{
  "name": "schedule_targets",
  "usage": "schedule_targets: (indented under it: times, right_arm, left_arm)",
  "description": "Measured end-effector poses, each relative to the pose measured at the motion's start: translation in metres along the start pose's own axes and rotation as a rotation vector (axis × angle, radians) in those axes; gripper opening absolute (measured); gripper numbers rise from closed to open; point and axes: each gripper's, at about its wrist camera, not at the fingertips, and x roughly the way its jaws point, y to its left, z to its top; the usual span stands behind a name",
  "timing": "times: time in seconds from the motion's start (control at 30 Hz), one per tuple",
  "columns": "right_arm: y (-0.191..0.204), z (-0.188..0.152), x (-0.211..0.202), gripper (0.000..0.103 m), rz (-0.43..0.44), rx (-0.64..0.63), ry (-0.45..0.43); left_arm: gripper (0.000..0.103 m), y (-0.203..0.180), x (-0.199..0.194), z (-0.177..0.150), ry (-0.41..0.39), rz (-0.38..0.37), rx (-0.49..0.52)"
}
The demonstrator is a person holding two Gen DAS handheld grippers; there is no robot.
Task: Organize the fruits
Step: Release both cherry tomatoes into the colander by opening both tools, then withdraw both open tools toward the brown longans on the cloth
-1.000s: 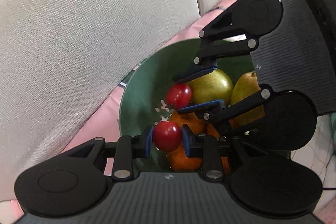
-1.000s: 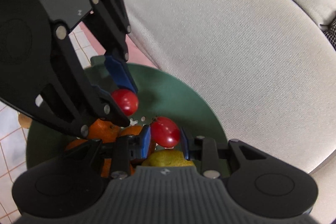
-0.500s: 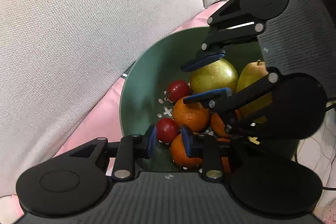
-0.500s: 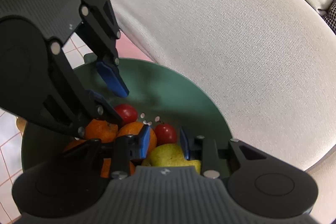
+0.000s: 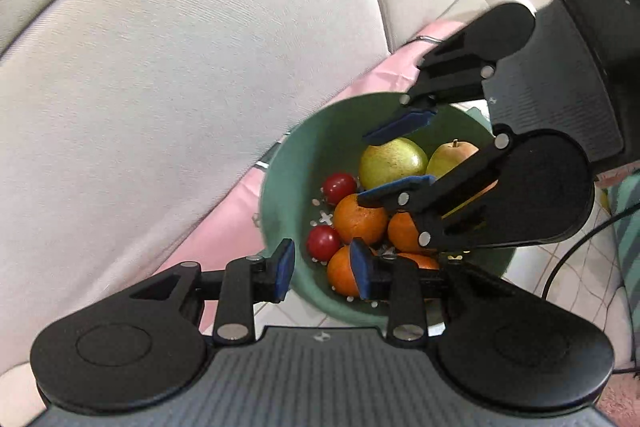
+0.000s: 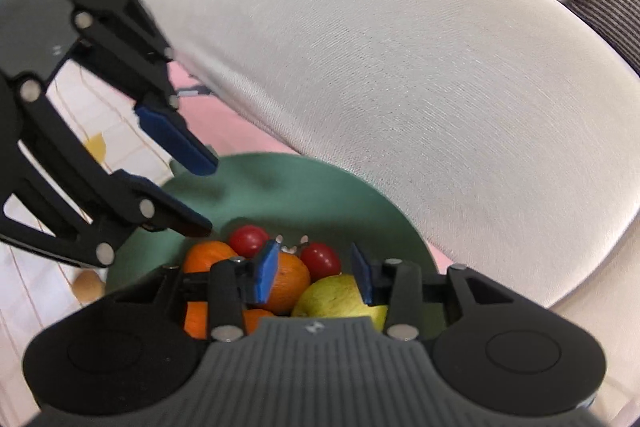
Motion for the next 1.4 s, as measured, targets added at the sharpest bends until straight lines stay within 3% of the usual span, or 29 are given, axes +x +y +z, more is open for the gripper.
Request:
schedule_targets:
  times: [0.33,0.47,0.83,1.13,1.4]
  right_arm:
    - [0.027,0.004,-0.033,0.039,-0.012,0.193,-0.058]
    - [0.053,-0.003,-0.039,0.047,-0.011,0.235,-0.105]
    - [0.103,-0.028,-0.066,0.051,0.032,0.426,-0.177]
    - [0.139,-0.040,-0.065,0.051,0.011,0.431,-0.153]
    - [0.158,-0.047,-0.039,0.048,0.025,0.350,-0.068]
  left_arm:
    - [0.039,-0.001,-0.050,-0.024,-0.045,0.095,-0.106]
    - [0.039,-0.001,-0.065,-0.045,-0.057,0.114,-0.179]
    - [0.044,0.009,-0.091,-0.110,-0.129,0.143,-0.401]
    - [0.044,0.027,-0.107,-0.148,-0.170,0.184,-0.574]
    - [0.044,0.034,-0.087,-0.156,-0.138,0.120,-0.617]
